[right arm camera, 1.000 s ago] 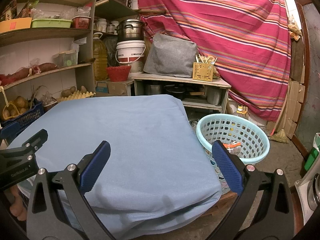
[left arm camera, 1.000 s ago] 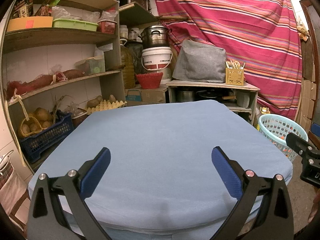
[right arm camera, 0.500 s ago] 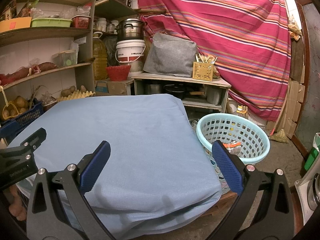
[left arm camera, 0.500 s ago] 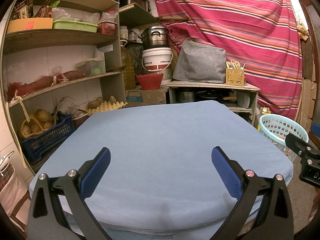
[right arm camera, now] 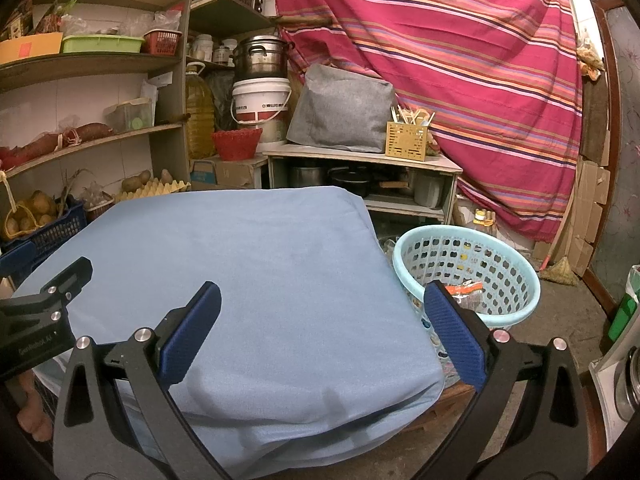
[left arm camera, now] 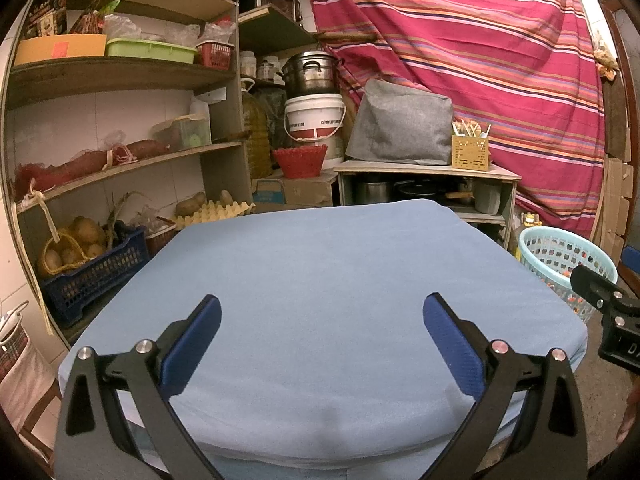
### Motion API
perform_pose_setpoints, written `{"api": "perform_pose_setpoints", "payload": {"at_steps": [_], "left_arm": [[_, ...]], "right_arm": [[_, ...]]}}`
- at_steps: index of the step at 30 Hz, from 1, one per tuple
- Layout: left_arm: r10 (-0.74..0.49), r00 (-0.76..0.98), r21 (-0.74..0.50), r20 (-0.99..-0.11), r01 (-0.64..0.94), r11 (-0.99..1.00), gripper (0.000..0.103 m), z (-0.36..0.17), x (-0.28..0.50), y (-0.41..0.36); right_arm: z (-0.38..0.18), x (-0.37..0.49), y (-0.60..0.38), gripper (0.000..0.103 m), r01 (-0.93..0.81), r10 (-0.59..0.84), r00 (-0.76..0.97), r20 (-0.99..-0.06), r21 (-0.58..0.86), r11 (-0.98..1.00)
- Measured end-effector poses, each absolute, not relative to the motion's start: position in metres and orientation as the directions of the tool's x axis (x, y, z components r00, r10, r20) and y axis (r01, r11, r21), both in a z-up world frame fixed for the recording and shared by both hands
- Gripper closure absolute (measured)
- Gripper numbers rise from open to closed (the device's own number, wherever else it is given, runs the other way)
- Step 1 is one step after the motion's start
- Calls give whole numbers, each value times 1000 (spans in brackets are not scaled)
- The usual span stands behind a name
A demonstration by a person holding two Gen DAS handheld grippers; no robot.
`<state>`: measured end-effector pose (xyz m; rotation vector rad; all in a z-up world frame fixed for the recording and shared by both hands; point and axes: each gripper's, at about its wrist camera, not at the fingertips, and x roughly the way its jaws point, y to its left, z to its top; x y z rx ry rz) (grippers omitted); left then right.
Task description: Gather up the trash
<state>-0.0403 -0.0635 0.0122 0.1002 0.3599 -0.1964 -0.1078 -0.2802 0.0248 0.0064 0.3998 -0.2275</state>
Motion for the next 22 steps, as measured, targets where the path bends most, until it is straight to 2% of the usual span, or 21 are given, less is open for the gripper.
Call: {"api": "perform_pose_setpoints", "payload": {"at_steps": [22], "left_arm": [[-167,919,64,-357,202,977,4,13,-38,-53]], "right_arm": [[24,-107,-279,4,220,-218,896,-387,-40,975]]}}
